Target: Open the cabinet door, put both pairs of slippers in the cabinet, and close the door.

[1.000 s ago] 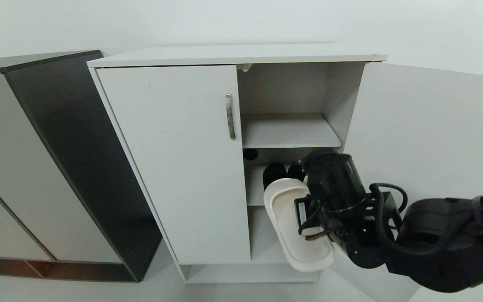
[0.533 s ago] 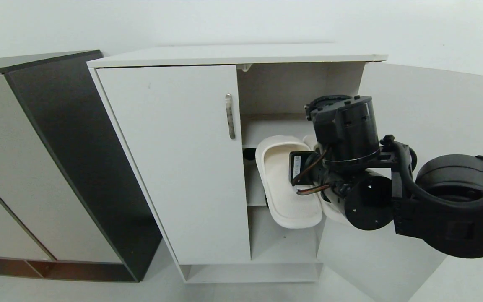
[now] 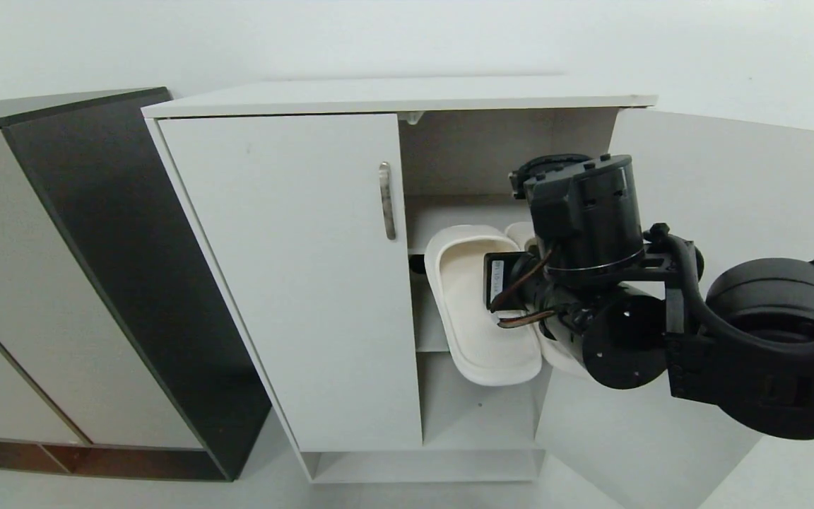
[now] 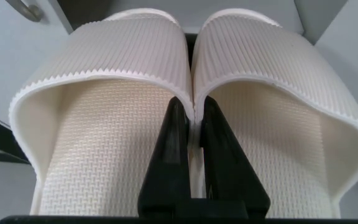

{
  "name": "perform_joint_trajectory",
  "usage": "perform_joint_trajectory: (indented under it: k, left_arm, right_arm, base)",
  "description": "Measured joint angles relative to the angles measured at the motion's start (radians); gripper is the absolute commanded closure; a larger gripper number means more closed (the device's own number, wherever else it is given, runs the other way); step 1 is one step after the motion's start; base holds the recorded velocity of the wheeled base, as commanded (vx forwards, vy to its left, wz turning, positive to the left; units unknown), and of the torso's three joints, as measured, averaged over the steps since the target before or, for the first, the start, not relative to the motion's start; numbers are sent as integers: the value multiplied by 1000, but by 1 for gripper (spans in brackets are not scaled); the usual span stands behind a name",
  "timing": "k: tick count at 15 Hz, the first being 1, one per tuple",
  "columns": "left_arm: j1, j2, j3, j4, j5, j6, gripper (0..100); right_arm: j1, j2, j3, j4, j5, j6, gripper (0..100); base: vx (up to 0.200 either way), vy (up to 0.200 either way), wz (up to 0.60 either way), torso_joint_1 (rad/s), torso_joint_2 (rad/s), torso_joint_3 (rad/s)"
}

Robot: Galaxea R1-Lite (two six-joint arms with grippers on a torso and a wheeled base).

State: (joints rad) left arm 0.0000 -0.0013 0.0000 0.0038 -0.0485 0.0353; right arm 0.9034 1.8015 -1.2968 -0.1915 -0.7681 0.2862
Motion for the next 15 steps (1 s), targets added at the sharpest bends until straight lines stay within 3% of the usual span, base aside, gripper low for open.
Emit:
perform_joint_trajectory:
  k: [6, 15]
  left_arm:
    - [0, 0, 0, 1, 0, 0, 100]
    - [0, 0, 0, 1, 2, -7, 100]
  right_arm:
    - [-1, 4, 2, 0, 0, 2, 100]
    - [-15, 59, -14, -12, 33, 10, 100]
  base:
    - [200, 0, 0, 5, 6, 3]
    - [0, 0, 0, 0, 0, 0]
